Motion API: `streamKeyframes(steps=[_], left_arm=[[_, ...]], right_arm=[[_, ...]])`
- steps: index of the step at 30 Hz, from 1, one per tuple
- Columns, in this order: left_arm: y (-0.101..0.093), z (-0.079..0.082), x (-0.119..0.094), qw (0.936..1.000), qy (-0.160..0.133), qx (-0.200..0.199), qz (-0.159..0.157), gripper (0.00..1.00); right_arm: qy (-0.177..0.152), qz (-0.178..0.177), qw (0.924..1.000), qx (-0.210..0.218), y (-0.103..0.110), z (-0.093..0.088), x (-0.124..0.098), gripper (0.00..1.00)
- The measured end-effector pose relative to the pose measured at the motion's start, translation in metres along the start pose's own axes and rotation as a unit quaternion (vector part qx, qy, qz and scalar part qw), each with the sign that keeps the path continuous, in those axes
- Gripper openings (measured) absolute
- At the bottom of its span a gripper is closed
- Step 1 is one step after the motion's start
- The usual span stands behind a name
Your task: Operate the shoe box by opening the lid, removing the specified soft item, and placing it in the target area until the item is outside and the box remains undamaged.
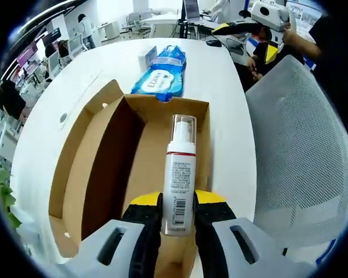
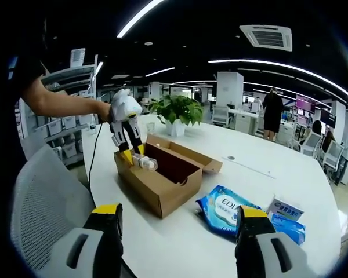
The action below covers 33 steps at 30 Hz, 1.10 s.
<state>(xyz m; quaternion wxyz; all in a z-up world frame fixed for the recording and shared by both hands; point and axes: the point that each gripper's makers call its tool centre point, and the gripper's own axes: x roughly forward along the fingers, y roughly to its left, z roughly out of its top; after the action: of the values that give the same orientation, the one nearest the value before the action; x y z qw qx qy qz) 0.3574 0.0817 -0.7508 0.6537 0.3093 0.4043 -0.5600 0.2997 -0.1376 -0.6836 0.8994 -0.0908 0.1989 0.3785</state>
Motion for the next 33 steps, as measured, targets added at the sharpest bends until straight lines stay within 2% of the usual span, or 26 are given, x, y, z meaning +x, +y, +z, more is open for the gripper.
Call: streamKeyframes(steps=[8, 14, 25, 33], left_arm=[[-0.017, 0.021, -0.001, 0.9993, -0.024, 0.013, -0.025, 0.19], [-0.027, 0.029, 0.001, 0.9985, -0.031, 0.024, -0.038, 0.19], [-0.049, 0.055, 0.003, 0.9946, -0.057, 0.061, -0.061, 0.19], [-0.062, 0.067, 0.005, 0.9910, -0.067, 0.083, -0.080, 0.19]], right_arm=[[-0.002, 0.011, 0.9999, -0.011, 0.006, 0.002, 0.004, 0.69], [0.000, 0.013, 0.9996, -0.023, 0.008, 0.002, 0.005, 0.63], [-0.008, 0.036, 0.9988, -0.031, 0.022, 0.007, 0.010, 0.64], [-0.008, 0.060, 0.9974, -0.039, 0.035, 0.009, 0.014, 0.62]])
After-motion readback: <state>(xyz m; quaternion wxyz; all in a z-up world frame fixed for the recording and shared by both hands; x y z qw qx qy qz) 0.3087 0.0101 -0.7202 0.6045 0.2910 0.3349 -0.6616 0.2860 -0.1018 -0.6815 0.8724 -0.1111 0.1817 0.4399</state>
